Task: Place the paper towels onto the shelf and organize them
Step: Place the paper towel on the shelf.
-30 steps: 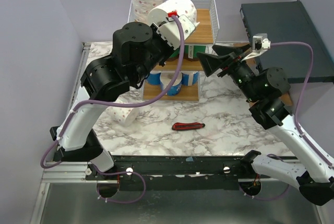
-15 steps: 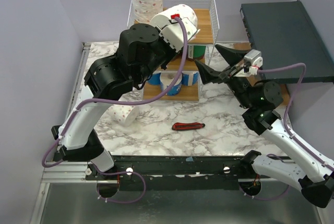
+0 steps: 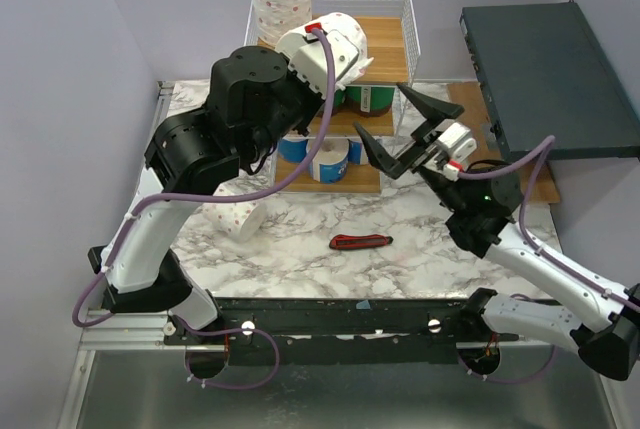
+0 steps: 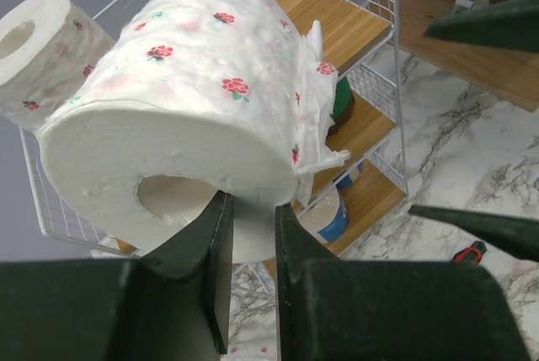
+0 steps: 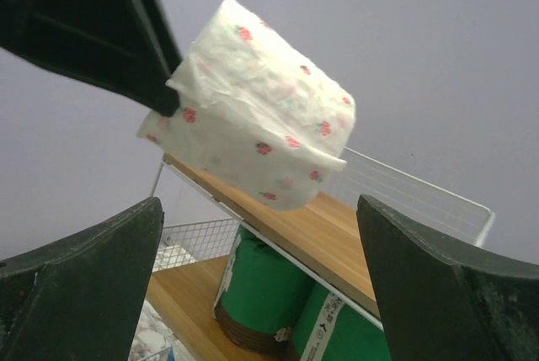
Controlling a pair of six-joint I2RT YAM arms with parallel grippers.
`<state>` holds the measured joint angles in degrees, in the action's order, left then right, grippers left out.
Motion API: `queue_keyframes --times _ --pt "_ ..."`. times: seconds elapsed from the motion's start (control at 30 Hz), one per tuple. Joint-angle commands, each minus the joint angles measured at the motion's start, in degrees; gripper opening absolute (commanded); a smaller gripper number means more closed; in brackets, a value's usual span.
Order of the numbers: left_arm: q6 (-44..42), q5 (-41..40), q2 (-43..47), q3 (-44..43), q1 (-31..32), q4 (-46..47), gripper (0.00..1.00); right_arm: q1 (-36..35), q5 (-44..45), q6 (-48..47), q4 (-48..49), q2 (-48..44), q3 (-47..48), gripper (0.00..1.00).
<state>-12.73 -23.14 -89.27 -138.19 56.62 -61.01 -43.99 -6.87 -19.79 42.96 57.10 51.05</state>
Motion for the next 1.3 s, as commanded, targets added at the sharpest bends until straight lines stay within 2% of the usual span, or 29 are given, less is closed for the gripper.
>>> queue_keyframes --times 0.0,0.2,0.43,0.77,1.07,1.27 --pt "0.2 2.6 0.3 -0.6 -1.8 2.7 0.09 -5.6 3.0 -12.5 4.7 3.7 -0.2 1.0" --pt "-0.2 3.5 -1.1 -1.0 -2.8 3.4 0.11 -13.1 11.5 -22.7 17.8 9.3 -2.9 1.0" --pt "-0.5 4.7 -1.5 -0.8 -4.0 4.1 0.12 -16.4 16.2 -29.6 31.9 15.8 -4.0 1.0" --pt "0.6 5.9 -2.0 -1.1 -4.3 3.8 0.12 -17.9 21.3 -40.1 48.9 30.7 2.7 1.0" --pt "0.5 5.4 -2.1 0.2 -4.9 3.9 0.12 -18.9 20.3 -44.6 58.8 37.0 5.1 1.0" --pt "-0.1 3.6 -2.7 1.6 -6.0 3.7 0.12 -19.8 19.2 -46.8 59.3 36.8 4.6 1.0"
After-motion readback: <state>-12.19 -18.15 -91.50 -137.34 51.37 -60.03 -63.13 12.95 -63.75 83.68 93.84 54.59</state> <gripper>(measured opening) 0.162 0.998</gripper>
